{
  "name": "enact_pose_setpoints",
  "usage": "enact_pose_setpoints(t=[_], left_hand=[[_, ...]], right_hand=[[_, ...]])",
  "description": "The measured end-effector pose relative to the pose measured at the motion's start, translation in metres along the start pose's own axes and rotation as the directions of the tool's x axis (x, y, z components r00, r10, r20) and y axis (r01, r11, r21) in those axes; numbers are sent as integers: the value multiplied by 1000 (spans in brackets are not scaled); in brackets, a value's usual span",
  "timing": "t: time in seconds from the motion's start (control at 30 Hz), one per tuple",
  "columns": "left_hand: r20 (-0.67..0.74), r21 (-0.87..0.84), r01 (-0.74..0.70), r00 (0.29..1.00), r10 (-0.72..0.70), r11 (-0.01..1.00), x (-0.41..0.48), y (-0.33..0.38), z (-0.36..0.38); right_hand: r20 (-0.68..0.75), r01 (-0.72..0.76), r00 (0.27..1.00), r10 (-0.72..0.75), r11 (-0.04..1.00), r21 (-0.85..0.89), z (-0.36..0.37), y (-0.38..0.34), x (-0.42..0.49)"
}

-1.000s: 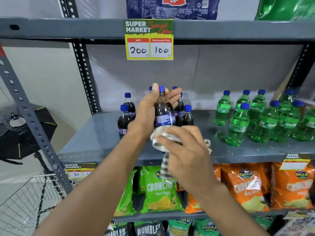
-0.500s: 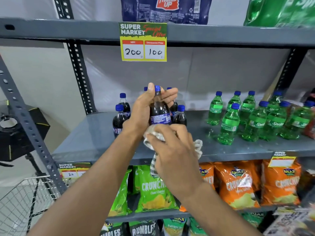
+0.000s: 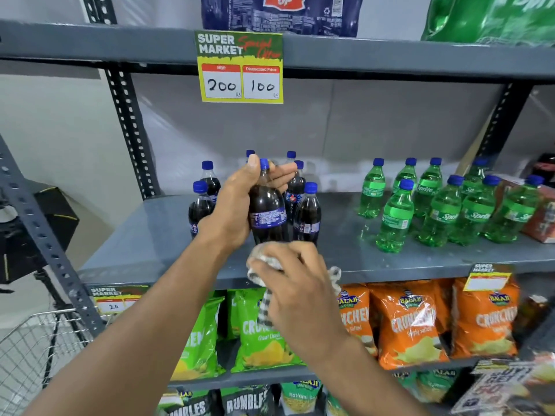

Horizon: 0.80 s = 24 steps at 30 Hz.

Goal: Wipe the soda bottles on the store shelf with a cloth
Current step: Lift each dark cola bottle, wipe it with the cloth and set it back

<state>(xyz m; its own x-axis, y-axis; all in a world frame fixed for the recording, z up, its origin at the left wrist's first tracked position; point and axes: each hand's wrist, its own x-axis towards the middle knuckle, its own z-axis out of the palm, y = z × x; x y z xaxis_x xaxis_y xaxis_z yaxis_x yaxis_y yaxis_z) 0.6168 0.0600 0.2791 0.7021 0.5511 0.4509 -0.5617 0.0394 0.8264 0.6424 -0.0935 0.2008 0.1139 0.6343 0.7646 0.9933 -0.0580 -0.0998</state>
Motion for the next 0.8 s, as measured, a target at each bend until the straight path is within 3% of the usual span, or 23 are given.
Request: enact_pose_setpoints(t=[0.1,0.33,0.6,0.8], left_hand=[[-18,223,2,1000,2,975,1,-4,-9],[-115,644,88,993,-17,760,9,-31,-39],[-218,727,134,975,41,673,14,-45,-49],[-212,795,91,968,133,600,15,-50,-48]], right_hand=[[30,-39,999,36,995,92,9,13,-11],[-50,-249,961,271,931,267,10,49,-25],[58,-443,873,484,739,508,-5,81,-39],[28,-450,859,511,727,519,-11,85,-45]])
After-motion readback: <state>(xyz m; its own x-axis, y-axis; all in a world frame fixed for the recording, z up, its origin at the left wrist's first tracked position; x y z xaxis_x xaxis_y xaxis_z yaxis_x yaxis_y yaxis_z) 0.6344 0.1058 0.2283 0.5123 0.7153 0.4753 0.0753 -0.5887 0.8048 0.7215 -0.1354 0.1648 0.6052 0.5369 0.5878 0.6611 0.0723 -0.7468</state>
